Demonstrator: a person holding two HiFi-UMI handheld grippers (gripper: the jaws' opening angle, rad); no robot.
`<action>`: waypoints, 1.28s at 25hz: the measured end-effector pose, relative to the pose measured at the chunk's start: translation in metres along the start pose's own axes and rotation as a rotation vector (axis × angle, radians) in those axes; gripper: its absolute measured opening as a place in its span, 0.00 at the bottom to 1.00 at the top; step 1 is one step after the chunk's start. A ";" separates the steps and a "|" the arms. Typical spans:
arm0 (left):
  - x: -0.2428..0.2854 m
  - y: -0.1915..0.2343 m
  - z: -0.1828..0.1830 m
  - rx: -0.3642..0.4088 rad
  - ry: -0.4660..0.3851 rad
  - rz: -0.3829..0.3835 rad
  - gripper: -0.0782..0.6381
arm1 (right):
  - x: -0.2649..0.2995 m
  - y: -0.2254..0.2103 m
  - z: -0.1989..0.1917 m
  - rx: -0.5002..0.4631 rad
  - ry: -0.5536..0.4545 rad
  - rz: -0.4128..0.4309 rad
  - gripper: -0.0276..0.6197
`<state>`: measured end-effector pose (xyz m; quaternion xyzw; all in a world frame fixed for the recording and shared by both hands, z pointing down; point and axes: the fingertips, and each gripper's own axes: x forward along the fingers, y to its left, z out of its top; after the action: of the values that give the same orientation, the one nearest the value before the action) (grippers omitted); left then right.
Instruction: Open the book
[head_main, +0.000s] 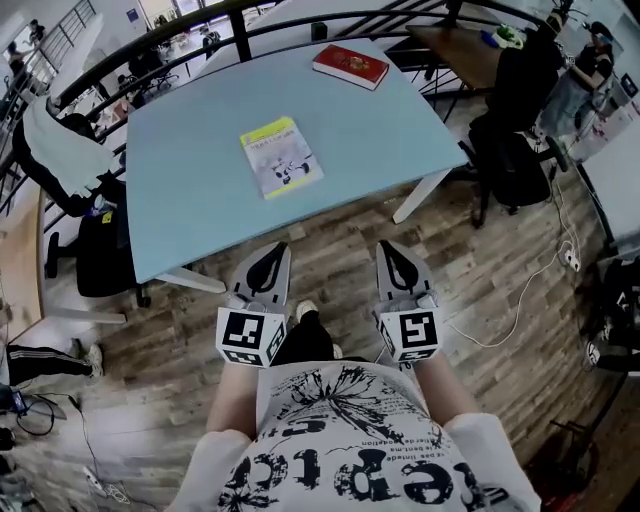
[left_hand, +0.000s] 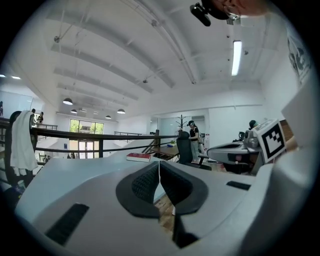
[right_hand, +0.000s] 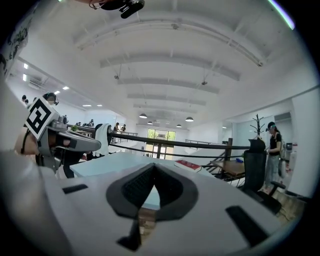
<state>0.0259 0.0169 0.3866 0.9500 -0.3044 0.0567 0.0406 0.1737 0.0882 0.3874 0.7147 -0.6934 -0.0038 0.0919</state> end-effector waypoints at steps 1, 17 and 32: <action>0.010 0.005 0.000 -0.003 0.004 0.007 0.14 | 0.011 -0.005 0.000 -0.004 0.001 0.004 0.06; 0.178 0.139 0.013 -0.023 0.028 0.051 0.14 | 0.230 -0.054 0.011 -0.050 0.012 0.077 0.06; 0.235 0.161 -0.040 -0.090 0.183 0.209 0.14 | 0.325 -0.060 -0.008 -0.050 0.054 0.359 0.06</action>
<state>0.1184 -0.2434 0.4645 0.9012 -0.3988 0.1334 0.1049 0.2466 -0.2323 0.4270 0.5765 -0.8069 0.0147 0.1276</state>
